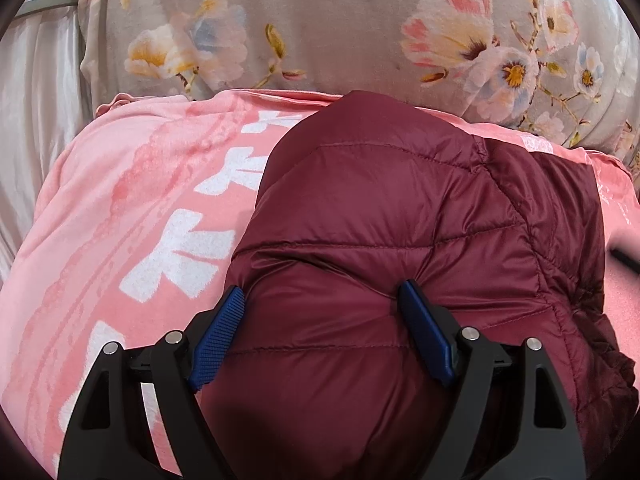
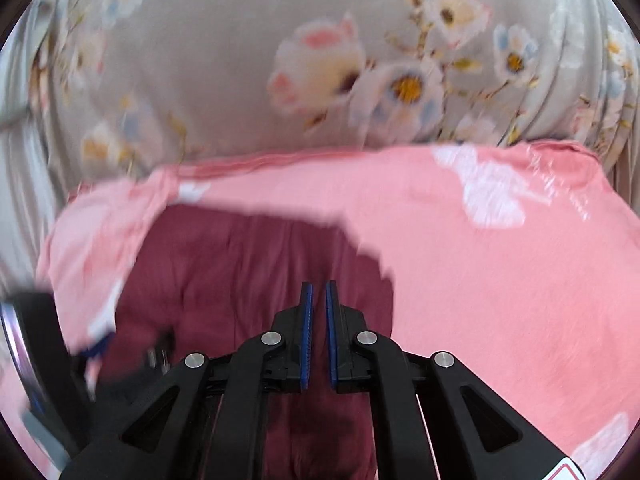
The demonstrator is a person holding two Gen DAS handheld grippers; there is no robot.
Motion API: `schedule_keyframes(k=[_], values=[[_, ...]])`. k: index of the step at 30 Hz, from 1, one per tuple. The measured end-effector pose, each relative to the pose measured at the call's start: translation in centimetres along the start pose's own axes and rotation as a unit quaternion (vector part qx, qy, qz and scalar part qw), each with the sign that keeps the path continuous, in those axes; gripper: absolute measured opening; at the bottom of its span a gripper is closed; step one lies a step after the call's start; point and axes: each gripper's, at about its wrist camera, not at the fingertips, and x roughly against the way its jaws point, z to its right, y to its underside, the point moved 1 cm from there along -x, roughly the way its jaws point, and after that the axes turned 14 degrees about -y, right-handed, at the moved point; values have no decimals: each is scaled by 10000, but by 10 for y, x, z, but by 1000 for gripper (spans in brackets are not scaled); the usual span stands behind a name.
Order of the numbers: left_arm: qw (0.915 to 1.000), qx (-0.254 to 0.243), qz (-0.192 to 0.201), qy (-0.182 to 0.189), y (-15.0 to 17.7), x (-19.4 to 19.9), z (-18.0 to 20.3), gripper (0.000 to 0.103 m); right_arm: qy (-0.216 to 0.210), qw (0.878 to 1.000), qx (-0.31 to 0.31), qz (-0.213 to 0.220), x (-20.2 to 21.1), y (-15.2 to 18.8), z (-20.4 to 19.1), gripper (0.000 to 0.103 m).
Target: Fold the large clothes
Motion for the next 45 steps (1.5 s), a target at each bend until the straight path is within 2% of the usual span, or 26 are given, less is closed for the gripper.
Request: schedule_keyframes(k=[4,9,10,14,17,20,23,25,27,30,34,36,41,45], values=[[10000,16,-4,21,0,0,0,78,-125,9972,-649,-360,-38,-20,30,4],[10000,67,-4,69,0,0,-3,78,-14,9867,-1349,-903,-89,-2,66,4],[9999,75,-3,77,0,1,-3,78,-28,9847,-1437,-990,-96,5,70,1],[9999,61,17,116,1,1,-3,79,-31,9819,-1543,-1100,-109,24,81,0],[9999,56,10,105,1,1,-2,80,-23,9818,-1498,-1171,-110,23,82,0],[9998,52,-54,198,-1,2,-5,81,59,9864,-1274,-1036,-83,11,74,1],[9988,84,-204,444,-2,20,-25,81,-132,9951,-632,-747,-21,9,50,5],[9974,57,-324,641,3,43,-44,81,-384,9951,-137,-897,17,26,29,6],[9966,-70,-485,666,13,60,-54,81,-520,9917,179,-1160,40,52,14,6],[9946,-236,-770,658,34,75,-57,81,-698,9836,415,-1612,48,94,-7,5],[9947,-364,-874,397,55,80,-51,81,-444,9809,560,-1808,41,127,-13,3],[9945,-348,-937,306,61,78,-50,82,-373,9806,526,-1853,38,135,-9,0],[9932,-158,-1113,309,73,68,-54,83,-268,9817,470,-1828,39,146,-6,0],[9933,-105,-1127,221,78,86,-55,81,-260,9842,396,-1706,63,149,-11,2]])
